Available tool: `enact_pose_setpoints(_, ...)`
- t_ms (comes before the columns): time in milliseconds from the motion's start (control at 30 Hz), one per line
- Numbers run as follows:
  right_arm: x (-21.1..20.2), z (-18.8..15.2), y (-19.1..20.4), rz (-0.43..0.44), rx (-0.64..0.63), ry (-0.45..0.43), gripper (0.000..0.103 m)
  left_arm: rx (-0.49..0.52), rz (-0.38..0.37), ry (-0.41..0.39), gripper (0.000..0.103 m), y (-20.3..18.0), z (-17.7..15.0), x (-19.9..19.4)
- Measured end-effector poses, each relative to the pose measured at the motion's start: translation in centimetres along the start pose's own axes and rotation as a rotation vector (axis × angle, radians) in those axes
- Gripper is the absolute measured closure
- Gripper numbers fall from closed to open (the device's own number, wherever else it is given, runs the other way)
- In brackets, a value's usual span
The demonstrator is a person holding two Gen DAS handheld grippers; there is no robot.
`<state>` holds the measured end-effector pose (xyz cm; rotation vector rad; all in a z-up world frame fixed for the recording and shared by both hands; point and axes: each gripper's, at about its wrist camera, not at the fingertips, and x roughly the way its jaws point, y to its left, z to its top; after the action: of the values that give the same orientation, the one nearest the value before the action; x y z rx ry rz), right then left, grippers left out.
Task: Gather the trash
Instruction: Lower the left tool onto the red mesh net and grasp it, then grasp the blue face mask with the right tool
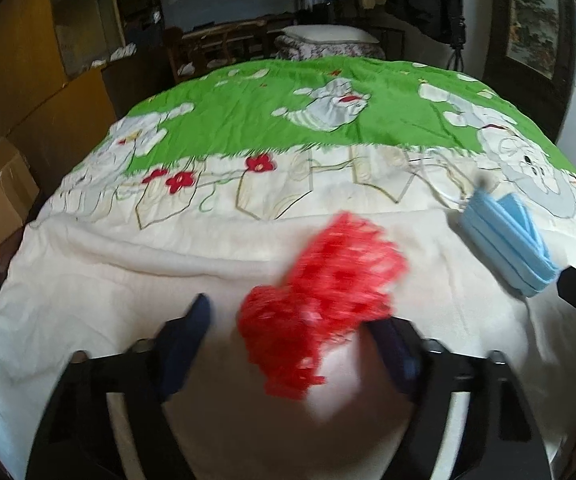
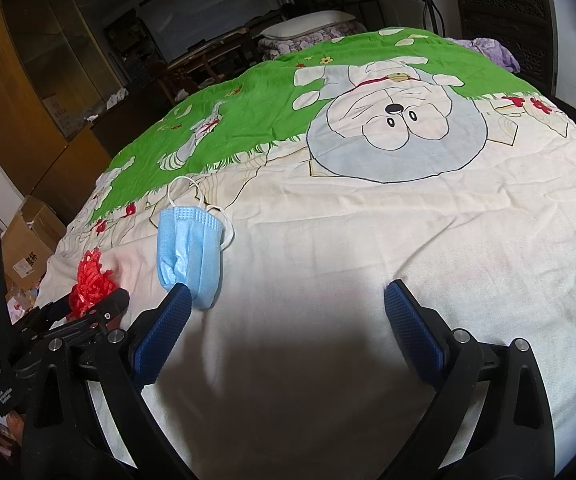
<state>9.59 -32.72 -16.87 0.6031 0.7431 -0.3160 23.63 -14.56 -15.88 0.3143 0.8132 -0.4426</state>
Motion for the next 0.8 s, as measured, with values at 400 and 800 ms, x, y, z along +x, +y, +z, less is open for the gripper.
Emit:
enact_pose_setpoints(400,0.0,0.0,0.1,0.003,-0.003,-0.001,0.009,-0.042,-0.058,-0.034,0.059,0.9,0.0,-0.6)
enact_pose_setpoints(800,-0.9,0.0,3.5,0.059,-0.151,-0.045,0.009,-0.086,-0.079,-0.027,0.059,1.9,0.1,-0.7)
